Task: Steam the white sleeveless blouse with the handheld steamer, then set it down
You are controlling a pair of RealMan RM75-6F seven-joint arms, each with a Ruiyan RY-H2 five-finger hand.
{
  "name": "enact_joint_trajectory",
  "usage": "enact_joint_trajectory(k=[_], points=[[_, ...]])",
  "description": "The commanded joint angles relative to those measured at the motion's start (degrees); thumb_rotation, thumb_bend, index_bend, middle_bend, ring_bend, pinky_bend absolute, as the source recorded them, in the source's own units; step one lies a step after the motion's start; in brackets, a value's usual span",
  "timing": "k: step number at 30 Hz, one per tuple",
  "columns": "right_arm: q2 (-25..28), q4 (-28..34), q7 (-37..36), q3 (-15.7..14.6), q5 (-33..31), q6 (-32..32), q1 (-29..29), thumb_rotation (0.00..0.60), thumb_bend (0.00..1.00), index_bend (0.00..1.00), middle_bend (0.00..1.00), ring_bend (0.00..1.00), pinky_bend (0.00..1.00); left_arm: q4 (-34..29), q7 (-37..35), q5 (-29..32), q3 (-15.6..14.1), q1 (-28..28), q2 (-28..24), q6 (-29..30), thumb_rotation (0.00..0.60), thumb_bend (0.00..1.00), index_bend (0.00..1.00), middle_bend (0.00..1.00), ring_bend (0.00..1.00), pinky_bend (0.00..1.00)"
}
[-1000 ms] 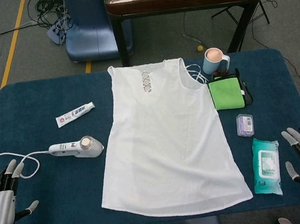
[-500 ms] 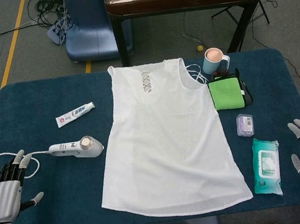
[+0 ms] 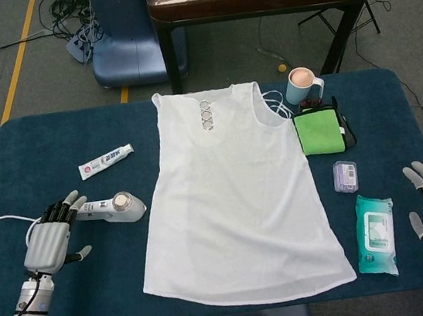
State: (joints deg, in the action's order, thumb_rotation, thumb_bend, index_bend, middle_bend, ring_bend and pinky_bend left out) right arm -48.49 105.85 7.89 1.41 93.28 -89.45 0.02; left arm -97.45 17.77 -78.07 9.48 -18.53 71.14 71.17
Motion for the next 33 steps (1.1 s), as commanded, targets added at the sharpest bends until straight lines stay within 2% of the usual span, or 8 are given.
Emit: enact_joint_trajectory(k=[1, 6, 10, 27, 33], points=[[-0.1, -0.1, -0.1, -0.1, 0.0, 0.1, 0.0, 0.600, 0.48, 0.00, 0.09, 0.00, 0.00, 4.0, 1.9, 2.8, 1.3, -2.7, 3.6, -2.3, 0.600, 0.12, 0.15, 0.08, 0.11, 0.13], [-0.3, -0.2, -0.1, -0.2, -0.2, 0.1, -0.1, 0.600, 0.48, 0.00, 0.09, 0.00, 0.00, 9.0, 1.5, 5.2, 2.7, -5.1, 7.4, -3.6, 0.600, 0.13, 0.18, 0.13, 0.15, 0.14], [-0.4, -0.4, -0.3, -0.3, -0.4, 0.0, -0.3, 0.600, 0.48, 0.00, 0.09, 0.00, 0.00, 12.8, 0.6, 6.7, 3.1, -6.5, 10.0, -4.6, 0.600, 0.19, 0.20, 0.15, 0.17, 0.15], [-0.7, -1.2, -1.3, -0.5, -1.4, 0.4, -0.5, 0.600, 0.48, 0.00, 0.09, 0.00, 0.00, 25.5, 0.9, 11.3, 3.7, -11.4, 17.2, -8.8, 0.600, 0.19, 0.22, 0.16, 0.17, 0.15], [-0.7, -1.5, -1.6, -0.5, -1.7, 0.0, -0.8, 0.600, 0.48, 0.00, 0.09, 0.00, 0.00, 31.5, -0.5, 12.1, 4.4, -12.8, 20.0, -9.3, 0.600, 0.20, 0.31, 0.27, 0.25, 0.18]])
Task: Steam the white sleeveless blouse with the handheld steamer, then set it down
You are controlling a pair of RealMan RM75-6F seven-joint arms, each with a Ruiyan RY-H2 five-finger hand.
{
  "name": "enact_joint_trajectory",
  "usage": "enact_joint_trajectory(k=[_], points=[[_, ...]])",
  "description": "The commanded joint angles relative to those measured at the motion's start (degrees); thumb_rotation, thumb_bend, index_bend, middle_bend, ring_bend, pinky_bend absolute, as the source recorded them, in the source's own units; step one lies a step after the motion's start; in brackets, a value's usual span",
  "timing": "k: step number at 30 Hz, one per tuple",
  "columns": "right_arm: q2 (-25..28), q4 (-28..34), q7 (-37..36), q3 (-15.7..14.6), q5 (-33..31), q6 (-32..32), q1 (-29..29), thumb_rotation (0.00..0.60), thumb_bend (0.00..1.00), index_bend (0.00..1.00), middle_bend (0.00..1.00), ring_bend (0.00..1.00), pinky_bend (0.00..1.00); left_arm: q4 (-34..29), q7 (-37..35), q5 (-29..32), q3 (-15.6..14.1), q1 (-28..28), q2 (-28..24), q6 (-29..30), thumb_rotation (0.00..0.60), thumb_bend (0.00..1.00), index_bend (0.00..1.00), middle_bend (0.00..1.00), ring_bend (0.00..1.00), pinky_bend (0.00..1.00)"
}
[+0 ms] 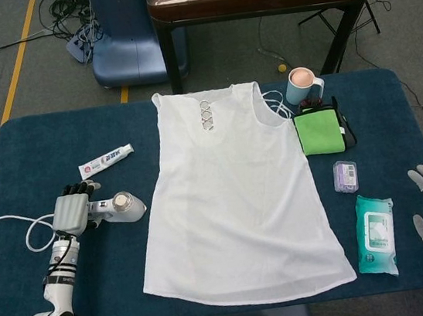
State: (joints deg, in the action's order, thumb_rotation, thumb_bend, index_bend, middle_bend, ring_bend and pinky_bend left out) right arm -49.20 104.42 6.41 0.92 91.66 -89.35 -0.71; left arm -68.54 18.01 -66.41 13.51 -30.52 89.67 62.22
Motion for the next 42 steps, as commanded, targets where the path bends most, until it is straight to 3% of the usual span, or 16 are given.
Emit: enact_joint_trajectory(k=[1, 12, 21, 28, 36, 42], points=[[0.0, -0.1, -0.1, 0.0, -0.2, -0.2, -0.2, 0.600, 0.48, 0.00, 0.09, 0.00, 0.00, 3.9, -1.2, 0.2, 0.4, -1.1, 2.1, -0.2, 0.600, 0.20, 0.32, 0.28, 0.26, 0.19], [-0.1, -0.1, -0.2, -0.1, -0.5, -0.2, -0.4, 0.600, 0.48, 0.00, 0.09, 0.00, 0.00, 14.7, -6.1, -1.1, 0.1, -2.9, 6.7, -1.1, 0.600, 0.20, 0.47, 0.40, 0.35, 0.26], [-0.1, 0.3, 0.5, 0.0, -1.1, 0.7, -0.1, 0.600, 0.48, 0.00, 0.09, 0.00, 0.00, 19.7, -11.9, -2.8, 0.0, -4.2, 10.1, -1.8, 0.600, 0.20, 0.61, 0.53, 0.45, 0.43], [-0.2, 0.4, 0.7, 0.0, -2.0, 1.1, -0.1, 0.600, 0.48, 0.00, 0.09, 0.00, 0.00, 20.8, -16.0, -3.8, 0.3, -5.2, 11.9, -2.0, 0.600, 0.20, 0.71, 0.60, 0.52, 0.51], [-0.4, 0.5, 1.1, 0.0, -2.2, 1.5, 0.1, 0.600, 0.48, 0.00, 0.09, 0.00, 0.00, 21.5, -21.8, -3.4, 1.8, -6.1, 12.8, -3.4, 0.600, 0.20, 0.83, 0.66, 0.56, 0.54], [-0.9, 0.9, 1.9, -0.7, -1.5, 3.3, 0.7, 0.600, 0.48, 0.00, 0.09, 0.00, 0.00, 17.9, -27.9, -2.9, 3.0, -5.7, 10.2, -4.9, 0.600, 0.20, 0.88, 0.69, 0.59, 0.57]])
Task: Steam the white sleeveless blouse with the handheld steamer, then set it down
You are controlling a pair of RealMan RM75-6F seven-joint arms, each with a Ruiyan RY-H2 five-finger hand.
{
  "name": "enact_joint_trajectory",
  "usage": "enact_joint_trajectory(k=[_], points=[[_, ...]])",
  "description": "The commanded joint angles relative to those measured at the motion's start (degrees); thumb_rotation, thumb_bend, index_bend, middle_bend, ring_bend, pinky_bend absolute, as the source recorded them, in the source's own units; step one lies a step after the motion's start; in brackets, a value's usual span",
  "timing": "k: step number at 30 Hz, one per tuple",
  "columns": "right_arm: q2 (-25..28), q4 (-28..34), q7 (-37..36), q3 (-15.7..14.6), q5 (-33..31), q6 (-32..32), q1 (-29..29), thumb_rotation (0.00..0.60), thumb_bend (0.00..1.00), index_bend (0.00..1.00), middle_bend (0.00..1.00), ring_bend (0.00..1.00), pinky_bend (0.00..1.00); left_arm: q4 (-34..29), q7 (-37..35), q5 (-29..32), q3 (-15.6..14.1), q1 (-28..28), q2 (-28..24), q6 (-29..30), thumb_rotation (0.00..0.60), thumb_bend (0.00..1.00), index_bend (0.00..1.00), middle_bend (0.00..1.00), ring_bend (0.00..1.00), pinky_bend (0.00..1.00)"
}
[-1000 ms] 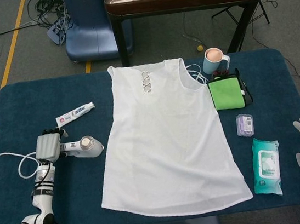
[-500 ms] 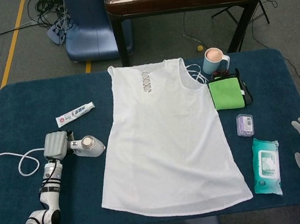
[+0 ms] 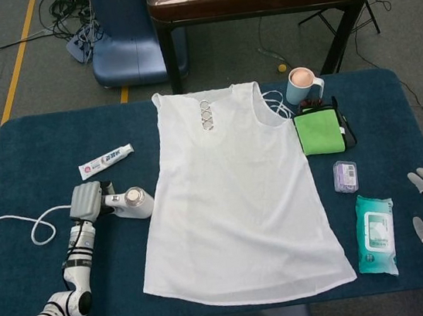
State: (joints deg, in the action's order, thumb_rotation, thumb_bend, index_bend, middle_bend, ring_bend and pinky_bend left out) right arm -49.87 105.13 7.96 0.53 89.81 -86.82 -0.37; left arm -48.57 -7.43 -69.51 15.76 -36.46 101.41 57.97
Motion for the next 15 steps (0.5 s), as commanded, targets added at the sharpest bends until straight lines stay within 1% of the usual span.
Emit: enact_joint_trajectory(k=[1, 8, 13, 15], points=[[-0.3, 0.3, 0.5, -0.5, 0.5, 1.3, 0.6, 0.600, 0.48, 0.00, 0.09, 0.00, 0.00, -2.7, -3.1, 0.1, 0.8, 0.3, -2.1, -0.6, 0.600, 0.20, 0.89, 0.69, 0.60, 0.57], [-1.1, 1.9, 1.2, -1.5, 2.5, 6.7, 3.5, 0.600, 0.48, 0.00, 0.09, 0.00, 0.00, -9.2, -7.9, 0.8, 2.4, 1.2, -6.7, -1.0, 0.600, 0.20, 0.90, 0.71, 0.61, 0.57], [-2.5, 2.8, 1.8, -2.0, 3.7, 12.4, 6.9, 0.600, 0.48, 0.00, 0.09, 0.00, 0.00, -15.2, -7.3, 0.2, 2.5, 2.0, -10.3, 0.7, 0.600, 0.20, 0.90, 0.71, 0.61, 0.57], [-3.4, 2.9, 1.8, -2.2, 4.2, 15.7, 8.9, 0.600, 0.48, 0.00, 0.09, 0.00, 0.00, -18.5, -6.3, -0.4, 2.2, 2.5, -11.9, 1.8, 0.600, 0.20, 0.89, 0.71, 0.61, 0.57]])
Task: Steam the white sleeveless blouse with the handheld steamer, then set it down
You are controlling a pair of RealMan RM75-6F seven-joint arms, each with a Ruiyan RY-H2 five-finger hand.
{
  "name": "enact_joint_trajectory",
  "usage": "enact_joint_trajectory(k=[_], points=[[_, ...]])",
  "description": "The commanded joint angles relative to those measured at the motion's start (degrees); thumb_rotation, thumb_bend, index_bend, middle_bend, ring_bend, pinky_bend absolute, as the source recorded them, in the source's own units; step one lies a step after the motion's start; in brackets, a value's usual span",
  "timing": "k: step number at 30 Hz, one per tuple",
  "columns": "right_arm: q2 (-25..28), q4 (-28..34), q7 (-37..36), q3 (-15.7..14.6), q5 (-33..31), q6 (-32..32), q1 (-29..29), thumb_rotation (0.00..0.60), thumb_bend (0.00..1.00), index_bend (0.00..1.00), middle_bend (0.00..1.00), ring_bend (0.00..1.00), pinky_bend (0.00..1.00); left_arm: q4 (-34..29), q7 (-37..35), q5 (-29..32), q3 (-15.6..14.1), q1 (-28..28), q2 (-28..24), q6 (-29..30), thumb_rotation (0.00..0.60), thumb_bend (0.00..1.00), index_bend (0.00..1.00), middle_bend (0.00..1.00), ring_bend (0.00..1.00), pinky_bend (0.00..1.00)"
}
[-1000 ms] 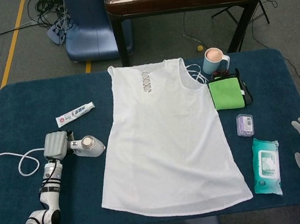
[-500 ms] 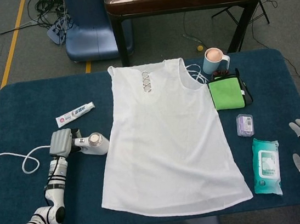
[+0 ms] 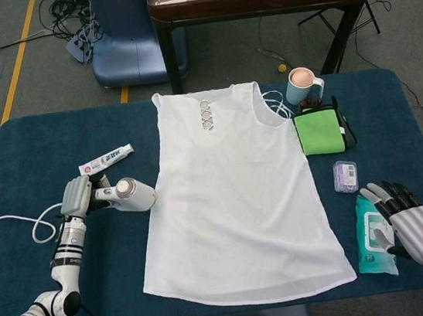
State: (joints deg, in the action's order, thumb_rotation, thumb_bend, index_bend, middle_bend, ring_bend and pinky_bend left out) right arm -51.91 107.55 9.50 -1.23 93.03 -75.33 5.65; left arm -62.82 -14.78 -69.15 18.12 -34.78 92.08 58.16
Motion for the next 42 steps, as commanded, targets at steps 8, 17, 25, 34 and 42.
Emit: enact_joint_trajectory(k=[8, 17, 25, 34, 42], points=[[-6.7, 0.4, -0.7, 0.6, -1.1, 18.1, 11.9, 0.597, 0.71, 0.00, 0.07, 0.00, 0.00, -16.2, 6.9, -2.1, -1.5, 1.6, -6.4, 4.1, 0.600, 0.20, 0.89, 0.71, 0.61, 0.57], [-14.5, -3.5, 0.2, 1.0, -5.3, 30.3, 20.0, 0.525, 0.88, 0.00, 0.06, 0.00, 0.00, -22.0, 11.8, -1.3, -2.3, 1.3, -7.1, 5.0, 0.600, 0.20, 0.89, 0.71, 0.61, 0.57], [-20.4, -8.8, 0.8, 0.1, -4.6, 30.4, 21.9, 0.459, 0.85, 0.00, 0.06, 0.00, 0.00, -22.4, 14.3, -1.5, -3.4, 0.7, -5.4, 5.4, 0.600, 0.20, 0.89, 0.71, 0.61, 0.57], [-23.9, -13.9, -0.7, -1.8, -3.9, 29.8, 22.7, 0.436, 0.73, 0.00, 0.06, 0.00, 0.00, -21.0, 15.3, -3.6, -5.5, 0.5, -3.2, 6.1, 0.600, 0.20, 0.89, 0.71, 0.61, 0.57], [-24.8, -15.8, -0.6, -3.5, -4.1, 29.2, 22.6, 0.436, 0.67, 0.00, 0.06, 0.00, 0.00, -16.4, 16.5, -7.2, -8.0, -0.5, 1.1, 6.6, 0.600, 0.20, 0.89, 0.71, 0.61, 0.57]])
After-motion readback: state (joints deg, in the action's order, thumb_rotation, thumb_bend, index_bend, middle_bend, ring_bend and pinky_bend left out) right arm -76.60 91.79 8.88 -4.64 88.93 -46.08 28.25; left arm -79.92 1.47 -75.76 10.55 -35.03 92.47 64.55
